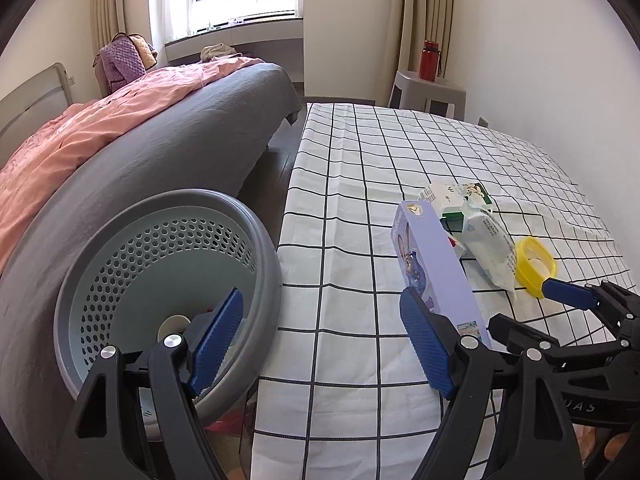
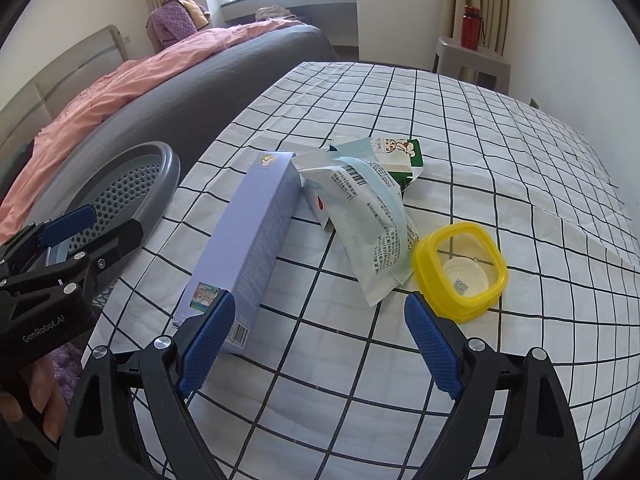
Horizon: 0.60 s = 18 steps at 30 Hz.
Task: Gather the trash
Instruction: 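Reach the left gripper to the purple box and close on it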
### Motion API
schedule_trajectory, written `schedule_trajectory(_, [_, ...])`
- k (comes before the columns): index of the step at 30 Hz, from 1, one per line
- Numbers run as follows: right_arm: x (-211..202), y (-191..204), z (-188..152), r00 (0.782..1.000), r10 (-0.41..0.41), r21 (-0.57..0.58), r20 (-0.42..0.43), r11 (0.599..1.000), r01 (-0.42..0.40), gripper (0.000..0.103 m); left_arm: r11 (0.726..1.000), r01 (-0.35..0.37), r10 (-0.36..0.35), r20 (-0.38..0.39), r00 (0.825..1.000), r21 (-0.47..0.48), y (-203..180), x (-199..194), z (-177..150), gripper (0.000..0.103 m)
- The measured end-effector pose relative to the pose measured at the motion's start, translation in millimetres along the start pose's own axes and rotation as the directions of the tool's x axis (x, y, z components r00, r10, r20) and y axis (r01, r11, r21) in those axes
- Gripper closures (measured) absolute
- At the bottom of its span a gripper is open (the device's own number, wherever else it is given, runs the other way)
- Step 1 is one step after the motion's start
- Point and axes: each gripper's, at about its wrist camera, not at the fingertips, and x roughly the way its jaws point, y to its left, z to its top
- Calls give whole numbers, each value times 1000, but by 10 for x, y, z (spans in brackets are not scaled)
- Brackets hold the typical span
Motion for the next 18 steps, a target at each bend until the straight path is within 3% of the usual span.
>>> schedule_trajectory(7, [-170,-282,115,999,18,99,50,995,-23,18,999,37,-37,-41,998,16,-136,32,77,26])
schedule_trajectory(14, [-376,-652,227,994,-22,174,103,985,4,18,992,120,-116,-111,987,25,-474,194,218,26])
schedule_trajectory(18, [-474,-906,230,992,-33,233,122,973,4,18,991,118,-108,-153,982,58,-660,399,248,26])
